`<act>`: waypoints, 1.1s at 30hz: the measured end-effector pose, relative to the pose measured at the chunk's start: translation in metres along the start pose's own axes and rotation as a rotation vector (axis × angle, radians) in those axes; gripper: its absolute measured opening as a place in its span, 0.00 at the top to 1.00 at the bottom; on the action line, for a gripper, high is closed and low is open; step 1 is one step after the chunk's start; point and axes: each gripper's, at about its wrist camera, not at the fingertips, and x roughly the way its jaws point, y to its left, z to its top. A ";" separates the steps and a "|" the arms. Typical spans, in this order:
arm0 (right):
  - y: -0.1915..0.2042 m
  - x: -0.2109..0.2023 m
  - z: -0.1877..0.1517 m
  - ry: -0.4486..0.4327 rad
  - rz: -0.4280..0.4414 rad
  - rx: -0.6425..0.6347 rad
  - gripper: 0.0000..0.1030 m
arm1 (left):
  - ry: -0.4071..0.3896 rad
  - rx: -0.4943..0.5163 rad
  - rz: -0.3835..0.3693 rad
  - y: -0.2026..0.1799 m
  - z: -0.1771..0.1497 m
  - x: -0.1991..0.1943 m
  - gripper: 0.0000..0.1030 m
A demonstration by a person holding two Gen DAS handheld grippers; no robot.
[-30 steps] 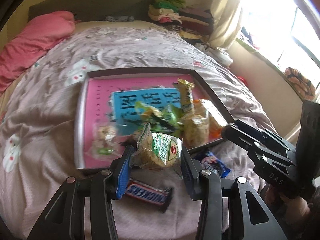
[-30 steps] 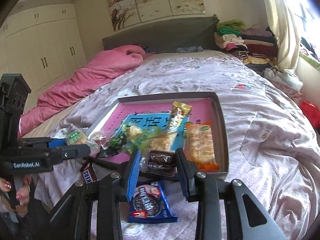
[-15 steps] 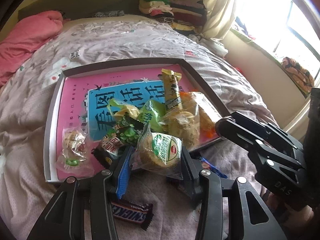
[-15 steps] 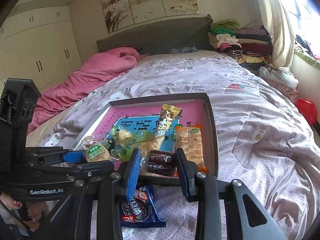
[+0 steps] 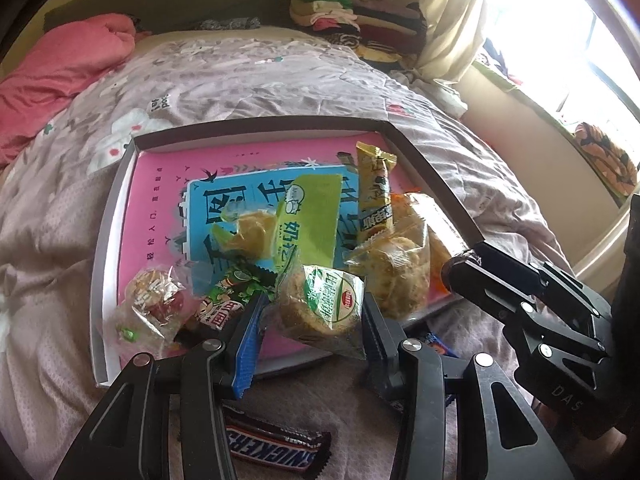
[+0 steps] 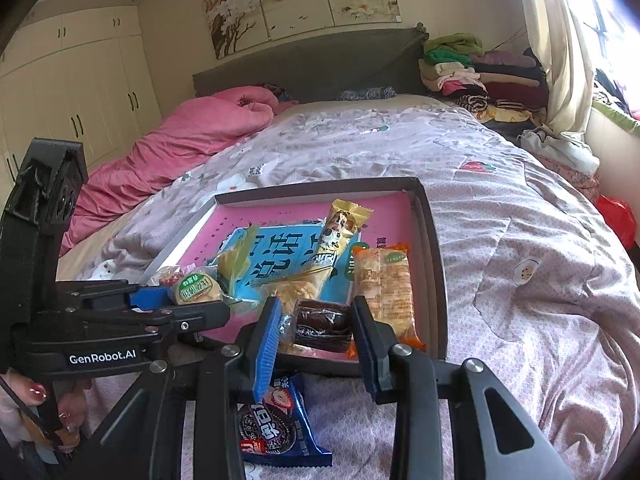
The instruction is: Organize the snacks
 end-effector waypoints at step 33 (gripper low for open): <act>0.007 0.029 -0.004 0.056 -0.005 -0.057 0.65 | 0.003 -0.010 0.016 0.010 0.000 0.006 0.54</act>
